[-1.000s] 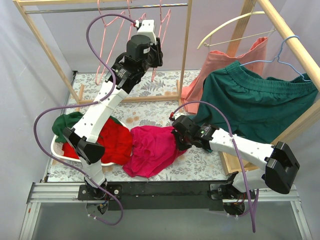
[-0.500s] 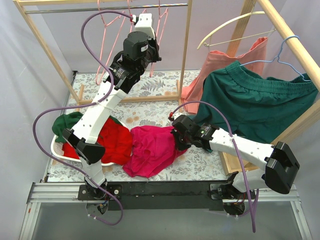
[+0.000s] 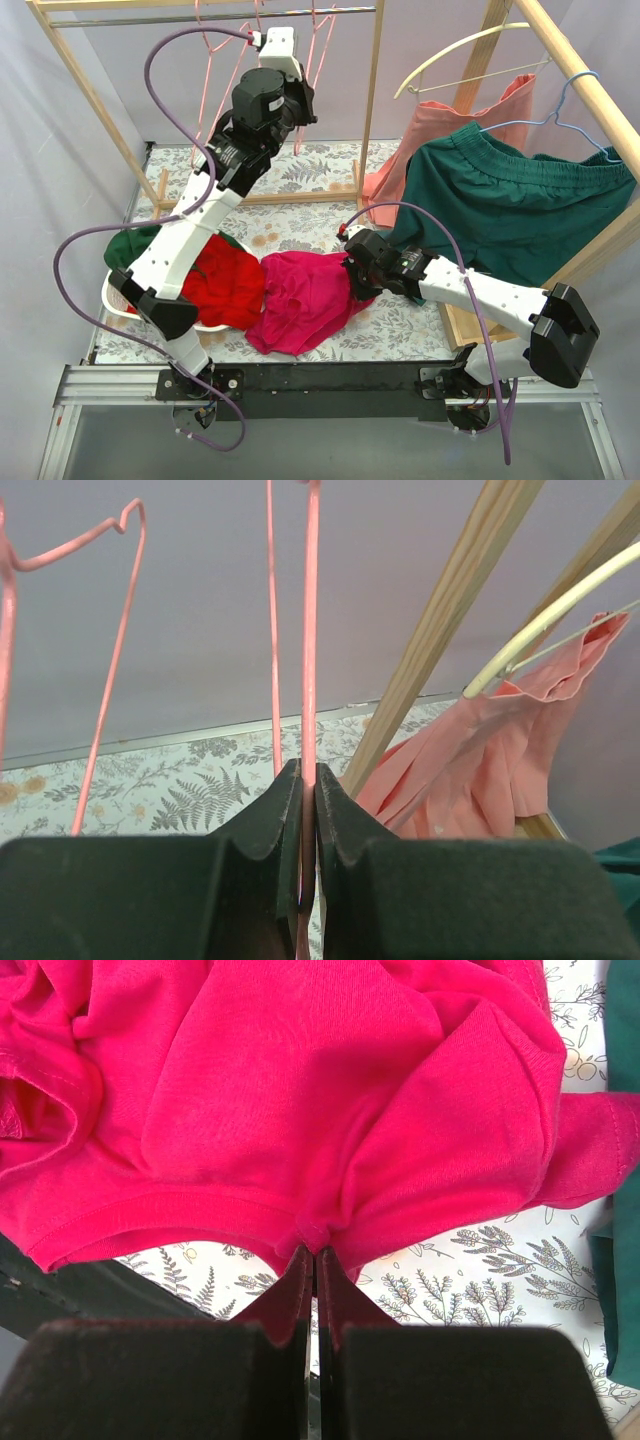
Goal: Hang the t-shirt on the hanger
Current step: Pick up the hanger from the clothesline.
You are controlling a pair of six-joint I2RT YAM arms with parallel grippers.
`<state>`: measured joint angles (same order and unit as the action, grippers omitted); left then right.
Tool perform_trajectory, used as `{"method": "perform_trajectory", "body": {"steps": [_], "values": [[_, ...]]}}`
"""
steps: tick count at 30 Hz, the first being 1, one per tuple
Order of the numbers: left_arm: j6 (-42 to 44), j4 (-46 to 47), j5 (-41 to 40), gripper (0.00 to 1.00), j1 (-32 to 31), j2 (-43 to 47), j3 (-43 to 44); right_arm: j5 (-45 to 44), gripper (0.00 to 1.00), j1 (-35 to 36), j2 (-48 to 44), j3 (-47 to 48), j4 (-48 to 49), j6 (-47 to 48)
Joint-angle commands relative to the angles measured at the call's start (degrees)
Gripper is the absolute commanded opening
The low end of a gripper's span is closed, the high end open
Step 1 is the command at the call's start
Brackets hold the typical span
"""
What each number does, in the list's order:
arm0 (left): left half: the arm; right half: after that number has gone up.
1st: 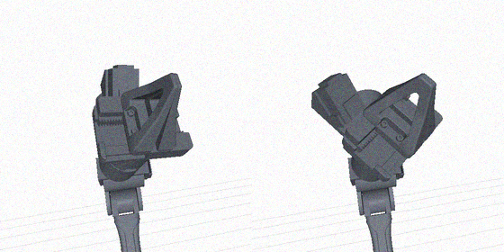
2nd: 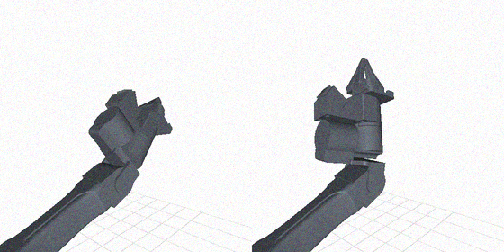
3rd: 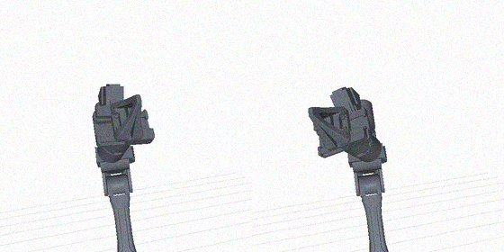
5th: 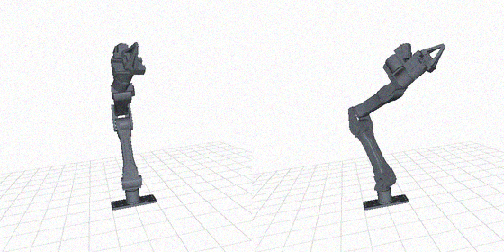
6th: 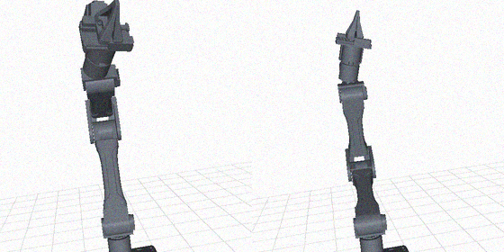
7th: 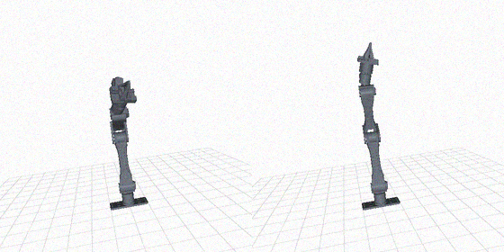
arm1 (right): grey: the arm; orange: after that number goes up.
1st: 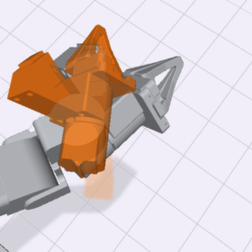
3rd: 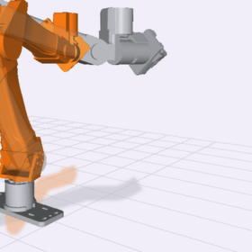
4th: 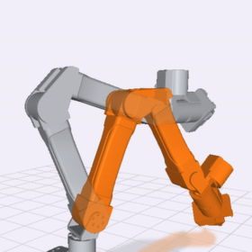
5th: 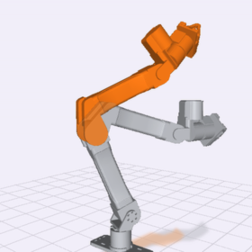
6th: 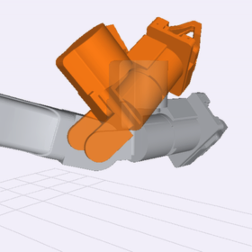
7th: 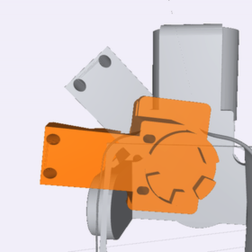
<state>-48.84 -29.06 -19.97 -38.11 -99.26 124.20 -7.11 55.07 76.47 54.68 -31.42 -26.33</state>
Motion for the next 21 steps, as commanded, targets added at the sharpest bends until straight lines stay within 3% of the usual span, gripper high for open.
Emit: {"method": "perform_trajectory", "body": {"steps": [1,5,14,21], "values": [[0.85,3.83,2.12,0.0,-0.21,7.76,-3.78,0.08,0.01,-0.49,0.44,2.89,1.54,1.01],[0.94,3.83,3.53,0.0,-0.21,10.84,-6.95,-0.09,0.01,-0.58,0.79,3.07,1.54,1.01],[4.45,0.86,10.82,0.0,-0.21,26.47,-25.4,-0.44,0.01,-1.02,1.58,4.91,1.01,1.19],[7.0,-0.47,17.41,0.0,-0.39,48.7,-49.73,-1.06,0.01,-2.33,1.75,4.65,1.18,0.4]]}}
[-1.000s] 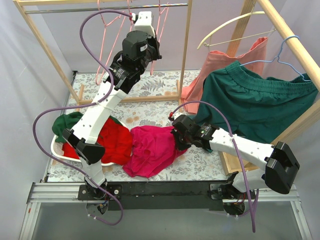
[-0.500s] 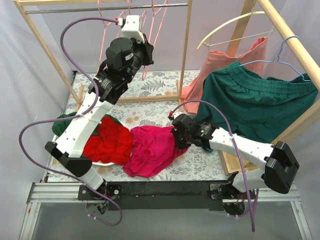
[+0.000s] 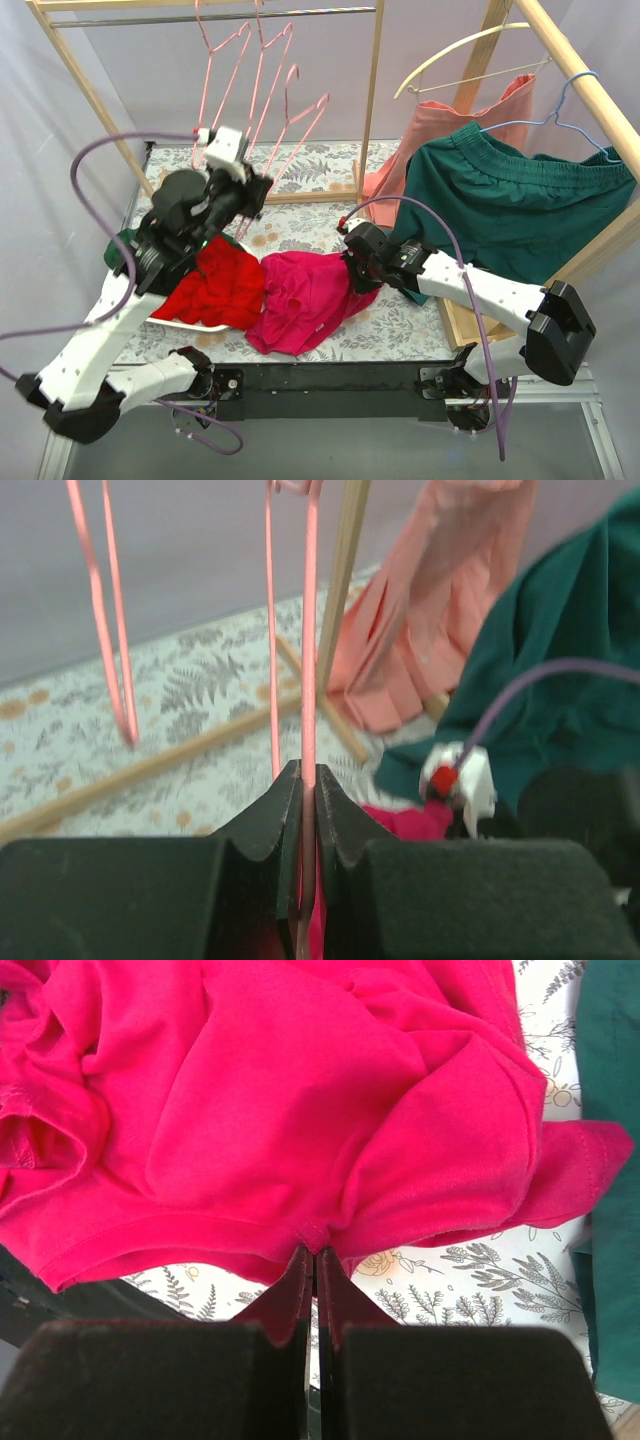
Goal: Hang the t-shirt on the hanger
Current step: Pick up the hanger from the clothesline, then place the T-shirt on the hanger.
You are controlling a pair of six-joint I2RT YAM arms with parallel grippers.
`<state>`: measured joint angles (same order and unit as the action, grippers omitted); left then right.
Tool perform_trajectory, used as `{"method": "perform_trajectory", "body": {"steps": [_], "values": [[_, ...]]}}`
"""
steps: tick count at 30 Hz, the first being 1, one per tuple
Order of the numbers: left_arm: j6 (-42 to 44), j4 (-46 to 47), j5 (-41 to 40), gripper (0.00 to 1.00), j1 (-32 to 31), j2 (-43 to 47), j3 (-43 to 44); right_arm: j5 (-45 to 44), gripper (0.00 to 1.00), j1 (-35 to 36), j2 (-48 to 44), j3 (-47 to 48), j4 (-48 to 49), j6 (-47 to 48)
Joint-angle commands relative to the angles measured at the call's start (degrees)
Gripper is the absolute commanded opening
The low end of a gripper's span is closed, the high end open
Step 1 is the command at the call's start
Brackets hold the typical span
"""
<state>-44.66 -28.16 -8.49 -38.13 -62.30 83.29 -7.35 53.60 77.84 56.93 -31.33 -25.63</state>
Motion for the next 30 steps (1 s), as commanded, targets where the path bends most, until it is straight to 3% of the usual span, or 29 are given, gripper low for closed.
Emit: {"method": "perform_trajectory", "body": {"steps": [1,3,9,16,30], "values": [[3.44,-2.59,7.07,0.0,-0.37,14.38,-12.76,-0.91,0.01,-1.39,0.64,2.83,1.18,-0.21],[5.02,-4.78,11.12,0.0,-0.37,20.18,-15.07,-0.56,0.01,-2.45,1.69,3.45,1.71,0.22],[7.66,-14.46,17.09,0.0,-0.37,25.3,-17.11,2.61,0.01,-9.13,7.49,11.44,1.89,2.33],[13.02,-26.05,21.85,0.0,-0.37,22.32,-13.24,3.75,0.01,-13.43,12.24,18.83,0.4,2.86],[14.7,-34.86,27.65,0.0,-0.28,21.78,-12.18,3.49,0.01,-16.16,16.99,22.96,-2.24,3.65]]}}
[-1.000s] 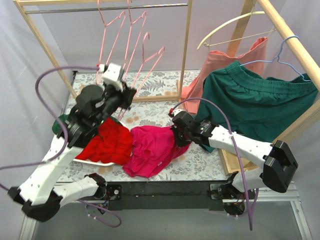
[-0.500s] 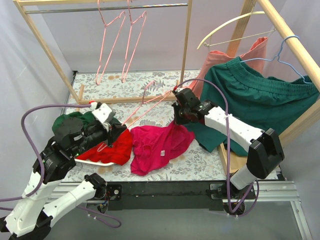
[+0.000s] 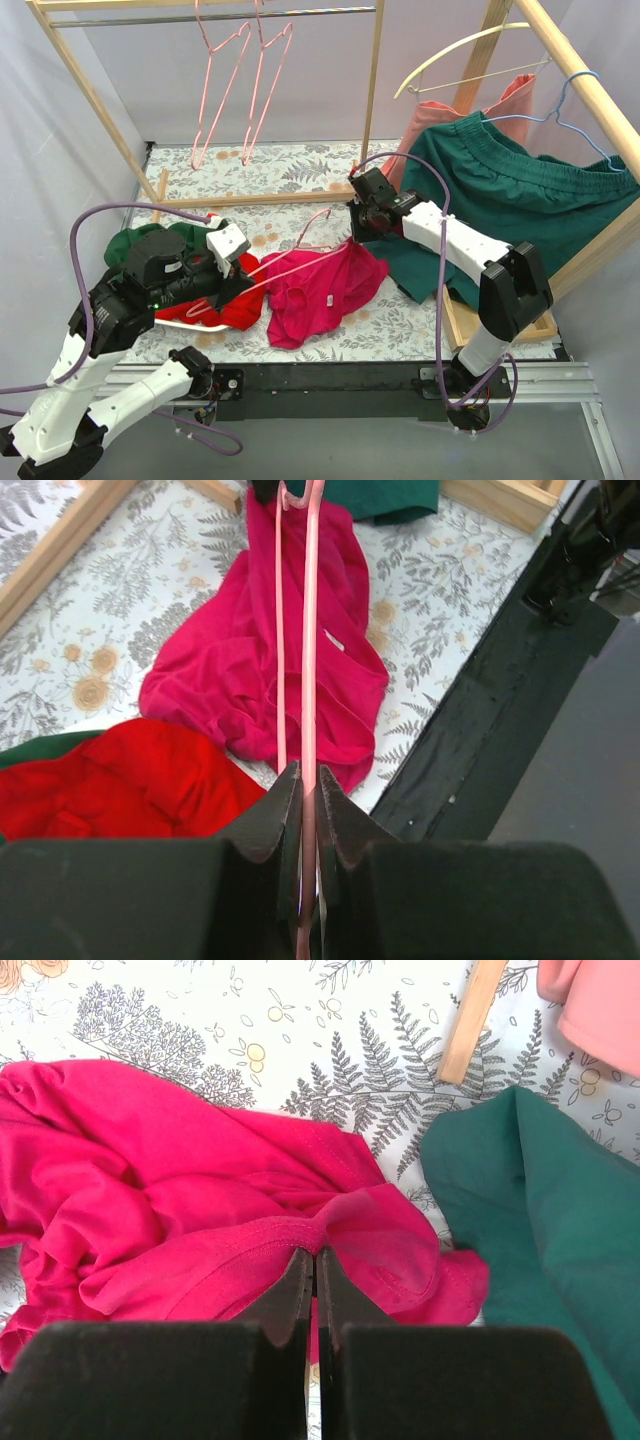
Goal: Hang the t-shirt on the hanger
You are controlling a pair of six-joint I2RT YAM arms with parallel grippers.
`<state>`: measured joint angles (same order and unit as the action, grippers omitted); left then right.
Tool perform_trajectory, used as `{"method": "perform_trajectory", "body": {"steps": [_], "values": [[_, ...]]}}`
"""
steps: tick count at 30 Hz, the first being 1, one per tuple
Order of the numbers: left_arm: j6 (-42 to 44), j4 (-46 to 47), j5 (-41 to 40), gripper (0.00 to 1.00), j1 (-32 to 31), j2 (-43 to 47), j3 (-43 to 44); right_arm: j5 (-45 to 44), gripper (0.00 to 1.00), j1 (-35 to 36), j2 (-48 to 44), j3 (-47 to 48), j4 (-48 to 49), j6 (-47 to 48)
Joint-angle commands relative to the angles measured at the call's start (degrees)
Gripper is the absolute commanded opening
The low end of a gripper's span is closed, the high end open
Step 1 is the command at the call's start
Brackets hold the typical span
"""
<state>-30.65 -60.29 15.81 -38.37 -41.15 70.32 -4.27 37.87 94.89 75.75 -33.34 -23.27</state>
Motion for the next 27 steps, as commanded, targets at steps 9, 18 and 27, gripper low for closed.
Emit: {"method": "perform_trajectory", "body": {"steps": [9,18,27], "values": [[-0.28,2.54,2.82,0.0,-0.13,1.42,-3.44,3.92,0.01,-0.34,-2.43,5.73,-2.34,0.68],[1.3,4.83,-0.08,0.0,-0.13,0.8,-5.63,3.92,0.01,0.01,-6.91,2.48,-3.39,0.68],[1.3,5.18,-0.61,0.0,-0.13,0.8,-5.46,2.96,0.01,0.72,-7.71,1.07,-4.45,0.94]]}}
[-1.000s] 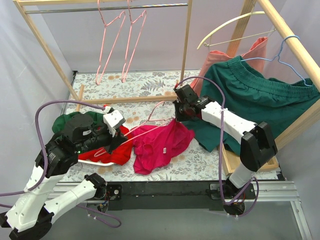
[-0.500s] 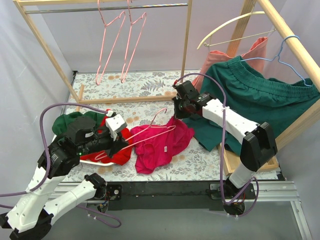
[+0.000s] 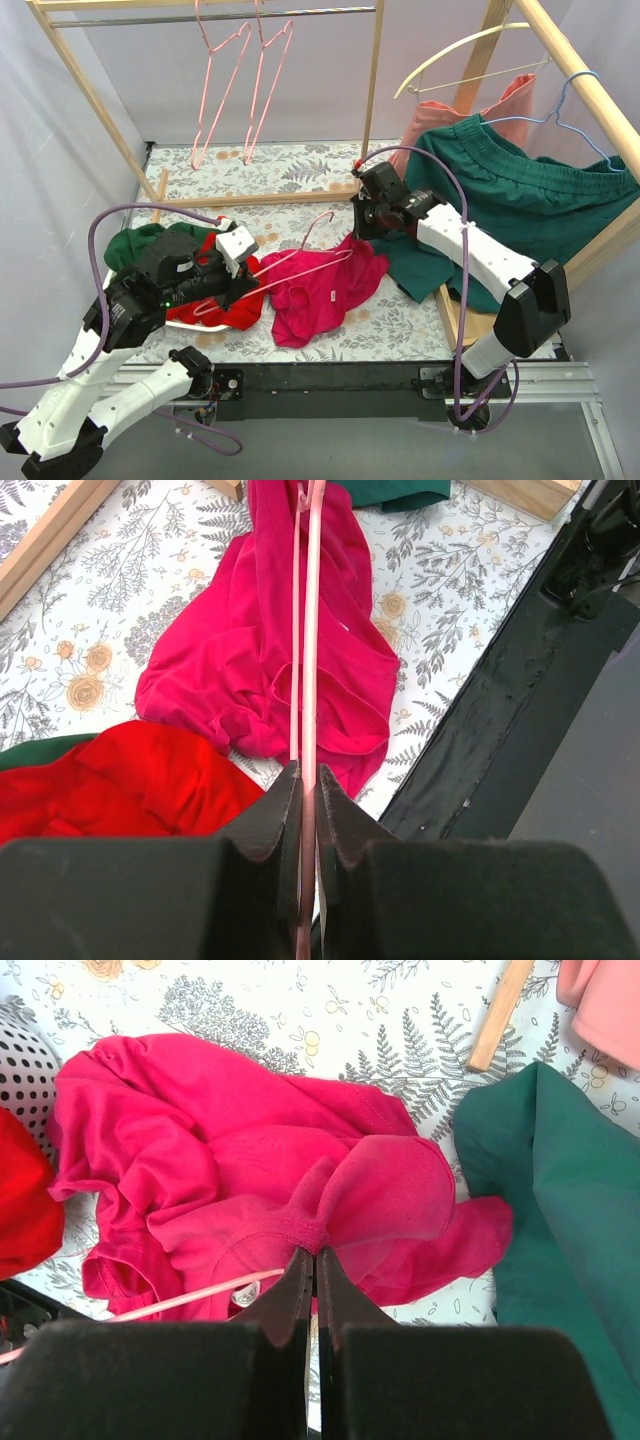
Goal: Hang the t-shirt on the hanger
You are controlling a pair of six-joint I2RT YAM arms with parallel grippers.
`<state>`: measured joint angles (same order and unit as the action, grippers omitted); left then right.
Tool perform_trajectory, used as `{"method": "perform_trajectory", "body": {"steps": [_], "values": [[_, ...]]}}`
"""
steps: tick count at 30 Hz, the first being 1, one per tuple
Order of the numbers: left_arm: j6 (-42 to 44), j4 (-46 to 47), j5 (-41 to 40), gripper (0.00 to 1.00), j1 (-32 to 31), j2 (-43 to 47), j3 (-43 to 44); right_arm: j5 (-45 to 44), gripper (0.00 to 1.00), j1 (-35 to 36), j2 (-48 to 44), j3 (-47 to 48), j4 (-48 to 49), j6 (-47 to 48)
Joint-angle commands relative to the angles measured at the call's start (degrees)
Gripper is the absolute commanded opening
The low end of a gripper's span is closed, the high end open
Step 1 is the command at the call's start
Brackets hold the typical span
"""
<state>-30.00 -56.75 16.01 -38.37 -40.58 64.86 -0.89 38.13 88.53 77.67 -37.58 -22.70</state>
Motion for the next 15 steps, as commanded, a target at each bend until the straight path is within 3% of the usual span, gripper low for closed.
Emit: {"method": "perform_trajectory", "body": {"steps": [1,15], "values": [[0.56,1.56,-0.98,0.0,-0.13,0.32,0.09,-1.13,0.01,0.45,-1.26,-1.29,-0.3,0.64],[0.29,0.06,-1.07,0.0,-0.13,1.11,-0.08,-1.14,0.01,0.89,-1.43,-0.59,-0.65,1.08]]}}
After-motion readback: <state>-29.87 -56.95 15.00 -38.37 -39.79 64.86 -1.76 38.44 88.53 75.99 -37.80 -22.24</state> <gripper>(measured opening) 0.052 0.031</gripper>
